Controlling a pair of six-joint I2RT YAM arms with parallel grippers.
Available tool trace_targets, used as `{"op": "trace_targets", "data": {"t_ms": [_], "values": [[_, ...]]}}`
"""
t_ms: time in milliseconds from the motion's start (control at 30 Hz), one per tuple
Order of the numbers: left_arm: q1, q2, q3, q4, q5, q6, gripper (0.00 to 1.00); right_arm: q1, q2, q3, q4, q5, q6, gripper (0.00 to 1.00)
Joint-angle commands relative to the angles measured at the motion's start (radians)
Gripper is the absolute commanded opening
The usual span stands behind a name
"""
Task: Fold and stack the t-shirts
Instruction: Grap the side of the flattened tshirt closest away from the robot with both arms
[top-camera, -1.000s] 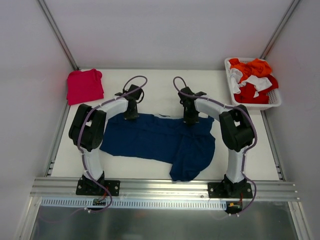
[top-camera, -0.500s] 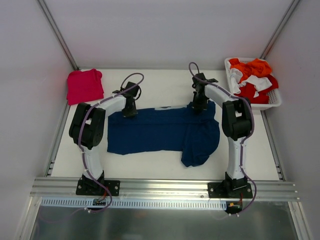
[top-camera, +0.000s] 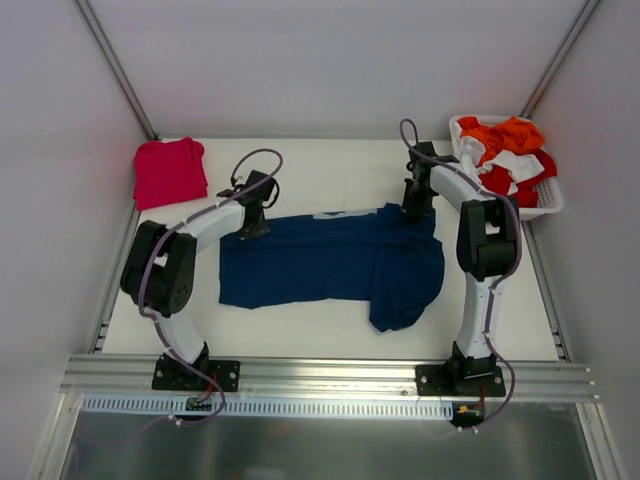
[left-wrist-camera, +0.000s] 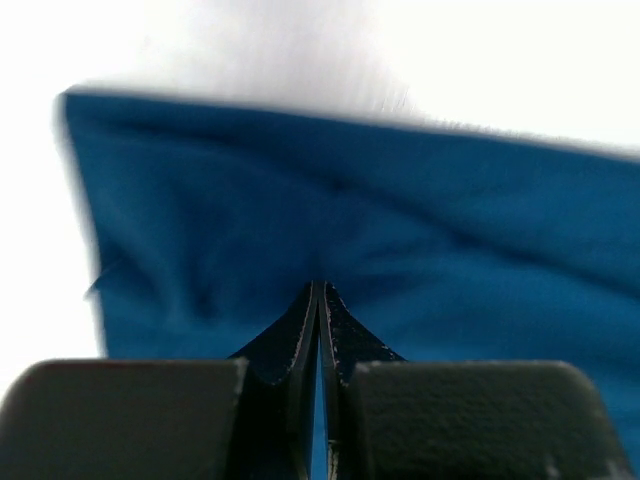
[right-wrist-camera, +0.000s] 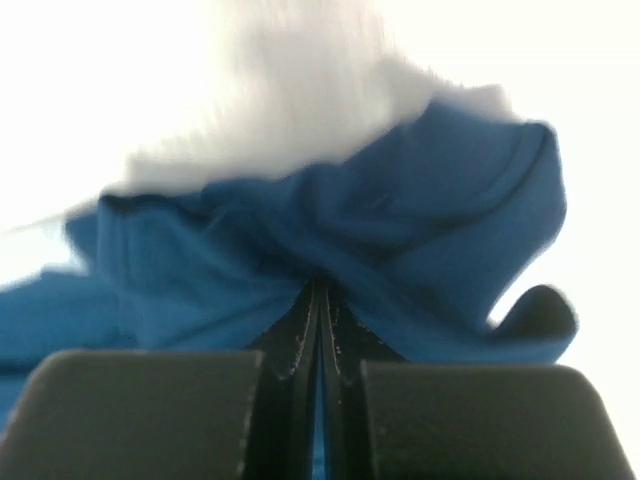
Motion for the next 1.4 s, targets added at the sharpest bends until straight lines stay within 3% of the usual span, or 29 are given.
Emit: {"op": "trace_targets", "data": {"t_ms": [0, 33, 67, 100, 133, 167, 200, 300, 400, 467, 600, 1100, 1367], "values": [[-0.064, -0.243, -0.041, -0.01, -0.148, -0.026, 0.09, 0.013, -0.248, -0.095, 0.048, -0.029, -0.059, 0.0], [-0.116, -0.303, -0.055, -0.005, -0.177, -0.026, 0.13, 0.029, -0.301, -0.147, 0.053, -0.028, -0.063, 0.01], [-0.147, -0.42, -0.087, 0.004, -0.234, -0.017, 0.16, 0.042, -0.416, -0.173, 0.058, -0.029, -0.069, 0.07], [-0.178, -0.473, -0.104, 0.019, -0.248, -0.011, 0.24, 0.054, -0.473, -0.193, 0.056, -0.03, -0.076, 0.11], [-0.219, -0.573, -0.132, 0.024, -0.253, -0.006, 0.38, 0.089, -0.532, -0.234, 0.058, -0.025, -0.084, 0.17], [-0.232, -0.616, -0.144, 0.029, -0.244, 0.009, 0.54, 0.106, -0.644, -0.254, 0.058, -0.02, -0.092, 0.39], [-0.236, -0.648, -0.156, 0.026, -0.219, 0.014, 0.65, 0.14, -0.7, -0.274, 0.053, -0.029, -0.09, 0.45], [-0.262, -0.774, -0.251, 0.024, -0.205, -0.001, 0.66, 0.186, -0.892, -0.375, 0.044, -0.071, -0.073, 0.57], [-0.279, -0.816, -0.339, 0.018, -0.142, -0.028, 0.64, 0.249, -1.009, -0.497, -0.033, -0.005, -0.02, 0.53], [-0.29, -0.793, -0.388, 0.018, -0.128, -0.055, 0.59, 0.325, -1.053, -0.578, -0.039, 0.088, 0.011, 0.46], [-0.316, -0.744, -0.454, 0.019, -0.116, -0.103, 0.53, 0.453, -1.15, -0.772, -0.028, 0.176, 0.14, 0.44], [-0.319, -0.551, -0.543, 0.059, -0.079, -0.176, 0.51, 0.707, -1.189, -0.977, -0.136, 0.351, 0.448, 0.43], [-0.318, -0.505, -0.561, 0.062, -0.108, -0.17, 0.51, 0.786, -1.091, -1.02, -0.169, 0.406, 0.559, 0.45]]}}
